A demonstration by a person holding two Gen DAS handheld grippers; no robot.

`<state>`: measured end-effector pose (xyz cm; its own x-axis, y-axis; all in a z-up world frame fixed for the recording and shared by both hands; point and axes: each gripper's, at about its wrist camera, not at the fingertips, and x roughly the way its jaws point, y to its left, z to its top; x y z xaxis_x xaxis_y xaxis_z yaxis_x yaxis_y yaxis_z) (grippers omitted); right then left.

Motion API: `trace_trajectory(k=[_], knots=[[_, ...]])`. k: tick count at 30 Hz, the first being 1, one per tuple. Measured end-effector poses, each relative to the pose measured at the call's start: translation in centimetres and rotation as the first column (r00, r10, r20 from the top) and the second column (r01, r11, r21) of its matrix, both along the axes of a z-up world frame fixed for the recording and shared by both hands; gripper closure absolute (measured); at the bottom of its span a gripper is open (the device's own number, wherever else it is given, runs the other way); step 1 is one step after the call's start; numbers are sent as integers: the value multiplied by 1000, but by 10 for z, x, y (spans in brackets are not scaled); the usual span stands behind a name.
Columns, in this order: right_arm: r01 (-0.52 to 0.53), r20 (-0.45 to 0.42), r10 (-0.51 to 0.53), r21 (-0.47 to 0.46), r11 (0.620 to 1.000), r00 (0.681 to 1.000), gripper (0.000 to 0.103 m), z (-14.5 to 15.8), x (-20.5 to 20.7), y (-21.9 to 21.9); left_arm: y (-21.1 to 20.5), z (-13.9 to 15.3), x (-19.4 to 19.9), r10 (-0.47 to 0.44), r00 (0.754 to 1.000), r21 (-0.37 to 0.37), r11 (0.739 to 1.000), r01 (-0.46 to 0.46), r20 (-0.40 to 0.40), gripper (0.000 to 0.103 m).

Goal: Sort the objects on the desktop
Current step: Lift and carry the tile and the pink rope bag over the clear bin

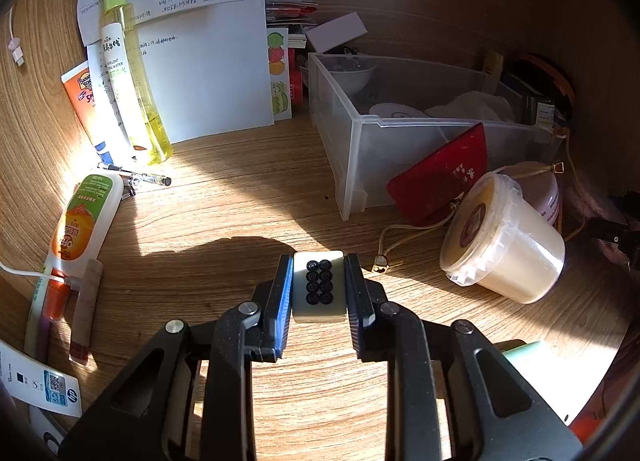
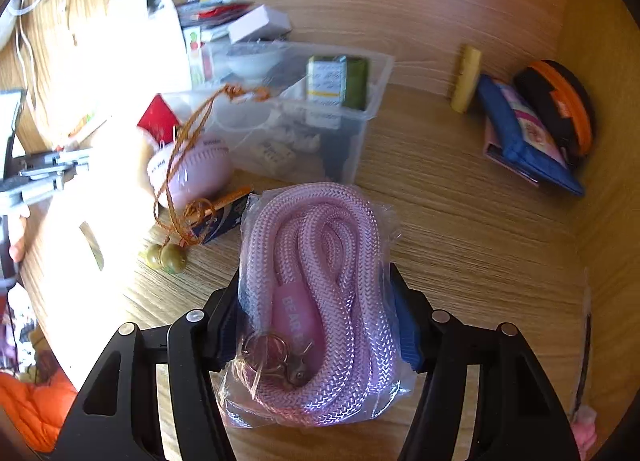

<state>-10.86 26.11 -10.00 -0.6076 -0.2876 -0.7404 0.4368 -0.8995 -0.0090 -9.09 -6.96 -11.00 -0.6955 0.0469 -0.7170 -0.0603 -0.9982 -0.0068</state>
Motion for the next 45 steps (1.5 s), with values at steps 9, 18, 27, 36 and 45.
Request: trace_trajectory(k=[9, 18, 27, 36, 45], knots=[[17, -90, -22, -52, 999, 996, 44, 38, 6, 10, 4, 25, 7, -16, 997, 38, 999, 19, -70, 79], [-11, -168, -10, -123, 992, 986, 44, 73, 0, 1, 15, 53, 7, -60, 986, 45, 997, 68, -154, 79], [-52, -183, 28, -127, 991, 983, 44, 84, -17, -24, 12, 63, -10, -65, 982, 67, 995, 78, -179, 79], [-68, -148, 45, -153, 986, 988, 44, 80, -44, -46, 14, 75, -31, -84, 972, 90, 990, 106, -220, 79], [-60, -106, 47, -121, 991, 993, 44, 79, -76, -66, 14, 91, -58, -98, 961, 106, 986, 129, -258, 79]])
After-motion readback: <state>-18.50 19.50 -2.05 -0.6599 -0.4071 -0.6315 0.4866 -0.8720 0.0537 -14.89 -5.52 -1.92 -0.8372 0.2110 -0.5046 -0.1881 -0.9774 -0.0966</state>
